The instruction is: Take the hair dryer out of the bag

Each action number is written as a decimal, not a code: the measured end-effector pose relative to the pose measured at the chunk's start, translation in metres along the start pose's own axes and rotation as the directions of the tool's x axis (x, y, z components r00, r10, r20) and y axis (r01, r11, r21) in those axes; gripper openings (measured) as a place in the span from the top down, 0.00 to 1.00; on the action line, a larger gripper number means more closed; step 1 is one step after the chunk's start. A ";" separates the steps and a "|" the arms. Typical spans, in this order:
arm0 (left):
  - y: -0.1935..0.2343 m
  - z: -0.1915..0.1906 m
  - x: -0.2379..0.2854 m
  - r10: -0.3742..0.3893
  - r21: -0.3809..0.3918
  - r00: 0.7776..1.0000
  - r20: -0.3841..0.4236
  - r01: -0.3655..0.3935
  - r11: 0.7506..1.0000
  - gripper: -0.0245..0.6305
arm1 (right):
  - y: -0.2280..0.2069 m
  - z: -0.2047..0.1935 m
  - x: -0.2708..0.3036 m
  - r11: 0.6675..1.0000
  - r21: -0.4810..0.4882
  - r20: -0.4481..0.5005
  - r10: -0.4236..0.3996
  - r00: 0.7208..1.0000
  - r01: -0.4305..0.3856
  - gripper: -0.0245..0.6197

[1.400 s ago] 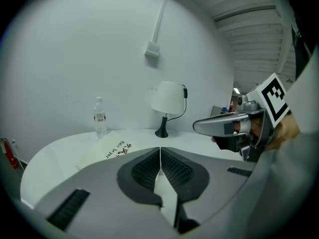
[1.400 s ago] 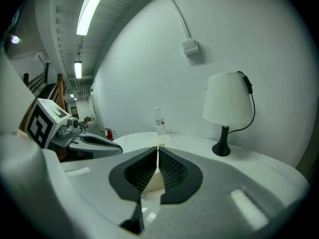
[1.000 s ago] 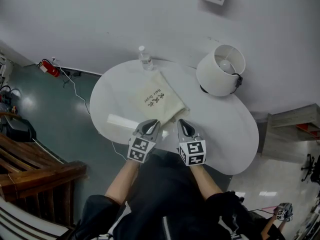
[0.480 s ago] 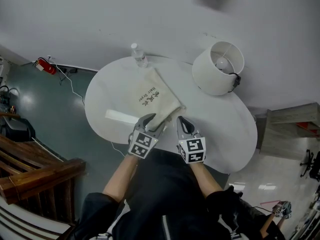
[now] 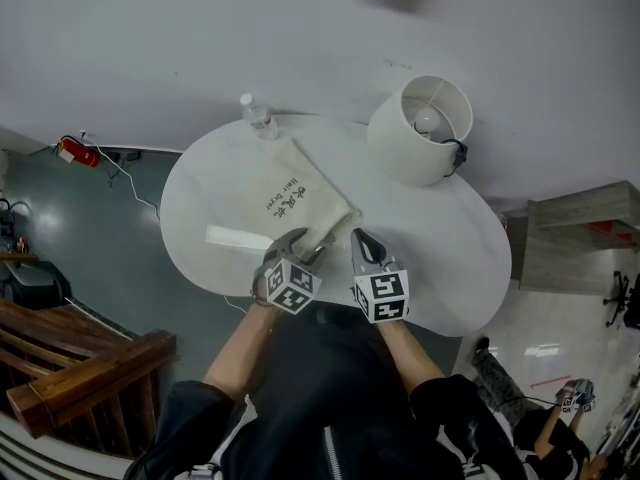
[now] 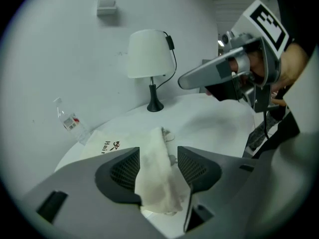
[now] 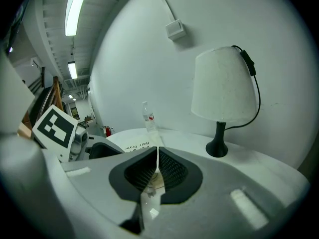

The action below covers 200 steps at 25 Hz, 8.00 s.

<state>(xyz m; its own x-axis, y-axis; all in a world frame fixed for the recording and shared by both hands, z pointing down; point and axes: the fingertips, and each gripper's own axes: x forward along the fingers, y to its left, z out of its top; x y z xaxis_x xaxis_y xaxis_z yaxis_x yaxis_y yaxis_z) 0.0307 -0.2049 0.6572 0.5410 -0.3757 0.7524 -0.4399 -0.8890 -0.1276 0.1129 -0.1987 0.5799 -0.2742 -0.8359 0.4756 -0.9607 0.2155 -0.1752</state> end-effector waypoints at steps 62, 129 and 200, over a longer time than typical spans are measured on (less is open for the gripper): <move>0.049 -0.002 0.026 -0.152 -0.176 0.988 0.011 0.151 0.973 0.88 | 0.031 -0.039 0.057 0.990 -0.094 -0.220 0.083 0.972 -0.106 0.81; 0.055 0.005 0.025 -0.176 -0.195 0.984 0.025 0.177 0.965 0.88 | 0.044 -0.141 0.105 0.936 -0.226 -0.580 0.095 0.809 -0.272 0.82; 0.038 -0.008 0.034 -0.191 -0.186 0.981 -0.017 0.185 0.965 0.88 | -0.032 -0.200 -0.024 0.987 -0.104 -0.552 0.047 0.832 -0.125 0.73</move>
<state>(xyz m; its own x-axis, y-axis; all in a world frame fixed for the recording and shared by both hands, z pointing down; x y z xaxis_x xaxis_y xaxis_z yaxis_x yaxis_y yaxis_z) 0.0262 -0.2492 0.6829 0.6026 -0.1939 0.7741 -0.4579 -0.8785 0.1364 0.1416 -0.0849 0.7464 -0.2980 -0.4067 0.8636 -0.9181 0.3699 -0.1426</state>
